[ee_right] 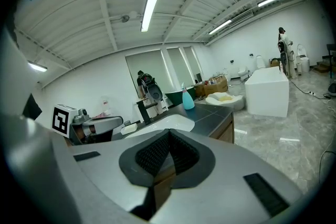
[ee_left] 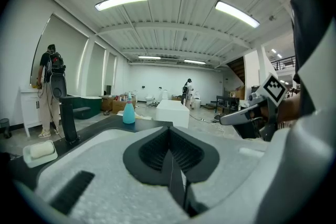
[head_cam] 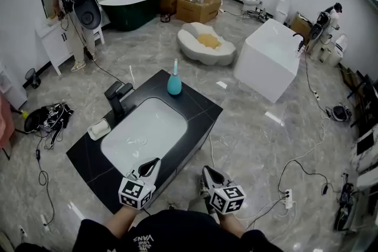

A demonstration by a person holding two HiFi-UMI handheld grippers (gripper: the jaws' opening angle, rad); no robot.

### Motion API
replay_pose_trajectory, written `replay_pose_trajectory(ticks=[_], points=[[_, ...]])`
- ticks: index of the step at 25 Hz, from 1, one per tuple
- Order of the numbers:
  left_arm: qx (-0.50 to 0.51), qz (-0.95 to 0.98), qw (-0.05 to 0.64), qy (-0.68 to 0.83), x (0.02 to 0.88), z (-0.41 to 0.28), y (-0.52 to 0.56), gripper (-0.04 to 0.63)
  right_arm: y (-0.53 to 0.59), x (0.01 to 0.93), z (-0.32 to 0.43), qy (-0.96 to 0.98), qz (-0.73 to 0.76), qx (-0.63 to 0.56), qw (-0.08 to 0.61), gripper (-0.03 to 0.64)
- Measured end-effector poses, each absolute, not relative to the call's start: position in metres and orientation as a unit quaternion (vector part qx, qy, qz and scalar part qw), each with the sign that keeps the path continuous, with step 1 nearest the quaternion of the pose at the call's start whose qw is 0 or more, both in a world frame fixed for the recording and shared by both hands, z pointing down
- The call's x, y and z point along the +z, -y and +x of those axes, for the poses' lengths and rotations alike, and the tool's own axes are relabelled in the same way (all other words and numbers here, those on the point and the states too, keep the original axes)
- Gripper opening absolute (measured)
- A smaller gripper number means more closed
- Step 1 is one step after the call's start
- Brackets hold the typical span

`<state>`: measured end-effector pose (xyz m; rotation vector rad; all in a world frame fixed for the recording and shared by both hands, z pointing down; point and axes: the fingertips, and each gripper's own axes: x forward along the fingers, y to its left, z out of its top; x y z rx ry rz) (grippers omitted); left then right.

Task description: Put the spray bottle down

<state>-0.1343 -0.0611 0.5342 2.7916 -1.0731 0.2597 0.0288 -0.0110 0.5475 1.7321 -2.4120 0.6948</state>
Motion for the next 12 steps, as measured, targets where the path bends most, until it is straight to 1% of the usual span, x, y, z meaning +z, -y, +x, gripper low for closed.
replay_pose_trajectory(ticks=[12], points=[[0.079, 0.93, 0.072, 0.353, 0.533, -0.135, 0.049, 0.02, -0.001, 0.546, 0.026, 0.788, 0.571, 0.224, 0.047, 0.003]])
